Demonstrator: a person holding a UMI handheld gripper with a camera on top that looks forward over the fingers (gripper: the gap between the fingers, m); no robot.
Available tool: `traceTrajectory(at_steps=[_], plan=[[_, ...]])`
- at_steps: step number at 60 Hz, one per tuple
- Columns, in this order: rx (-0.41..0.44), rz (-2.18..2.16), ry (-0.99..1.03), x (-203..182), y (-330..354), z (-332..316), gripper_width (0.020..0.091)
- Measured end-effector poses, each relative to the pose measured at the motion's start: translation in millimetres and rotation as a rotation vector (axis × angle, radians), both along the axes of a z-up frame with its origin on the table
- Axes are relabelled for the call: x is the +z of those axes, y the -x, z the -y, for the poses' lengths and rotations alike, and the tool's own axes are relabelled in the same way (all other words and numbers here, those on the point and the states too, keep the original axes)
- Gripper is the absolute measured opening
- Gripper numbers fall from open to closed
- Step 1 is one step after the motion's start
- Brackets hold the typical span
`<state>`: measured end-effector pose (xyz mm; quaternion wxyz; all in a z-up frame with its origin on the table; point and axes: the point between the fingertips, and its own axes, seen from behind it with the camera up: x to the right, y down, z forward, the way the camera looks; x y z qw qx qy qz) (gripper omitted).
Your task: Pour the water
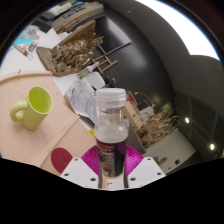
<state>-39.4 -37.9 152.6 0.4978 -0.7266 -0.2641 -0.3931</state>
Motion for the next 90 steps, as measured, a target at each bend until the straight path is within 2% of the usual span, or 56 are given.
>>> traceTrajectory(at_steps=[19,28,35,42,53,61,65,82,90], plan=[[0.137,0.657,-0.008,18,42,-45,0.0277],[0.200,0.793,-0.007,14,59,-50,0.0277],[0.211,0.793,-0.003,10,64,-50,0.0277],[0.170,0.634,0.013,9,59,-47,0.0278],[-0.031,-0.075,0.031,-1,31,-31,0.0279],[-0.139,-0.591,0.055,-36,26,-20,0.0280],[-0.161,-0.763,0.058,-53,27,-13,0.0279],[-0.123,-0.922,0.070,-106,38,-9,0.0281],[-0.111,-0.922,0.031,-111,37,-7,0.0332]])
